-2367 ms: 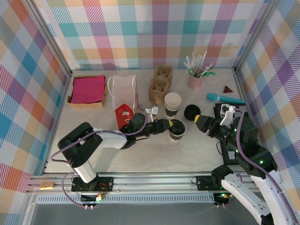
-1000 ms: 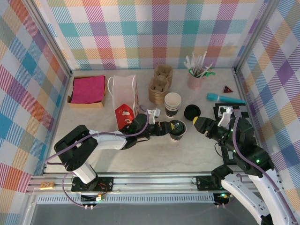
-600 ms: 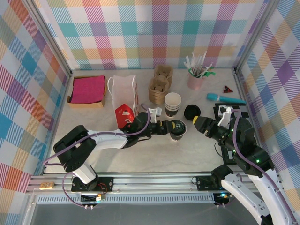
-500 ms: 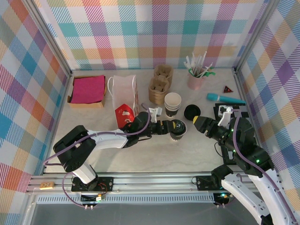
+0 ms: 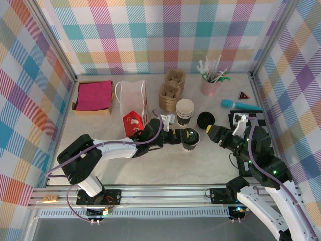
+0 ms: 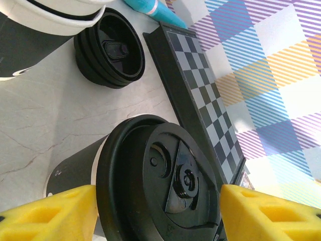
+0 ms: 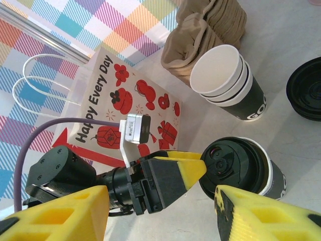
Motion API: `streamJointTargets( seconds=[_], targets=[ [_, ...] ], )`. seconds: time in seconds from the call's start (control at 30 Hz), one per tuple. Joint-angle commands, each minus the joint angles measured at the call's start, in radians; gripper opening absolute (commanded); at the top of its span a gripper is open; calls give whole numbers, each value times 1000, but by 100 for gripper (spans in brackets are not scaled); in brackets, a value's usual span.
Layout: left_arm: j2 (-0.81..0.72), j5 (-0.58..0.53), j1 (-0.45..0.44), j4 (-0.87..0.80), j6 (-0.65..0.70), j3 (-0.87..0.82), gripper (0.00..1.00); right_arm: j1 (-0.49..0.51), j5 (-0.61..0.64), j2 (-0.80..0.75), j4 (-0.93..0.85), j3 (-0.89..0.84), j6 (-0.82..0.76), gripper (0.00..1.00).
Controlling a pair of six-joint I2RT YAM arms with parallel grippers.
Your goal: Pack the takeout coffee
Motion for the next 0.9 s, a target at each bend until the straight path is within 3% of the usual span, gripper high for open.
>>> streamJointTargets(
  seconds=[0.0,0.37,0.87],
  targets=[
    [-3,-17,-11,-14,29,25,66,-3,-4,-14,16,-12,10,58],
    [-7,-50,-29,-64,49,53,75,-3,-10,-15,24,-21,19,59],
    [11,-79,-35,-103,59,94,78,-3,-10,-35,11,-22,22,58]
  ],
)
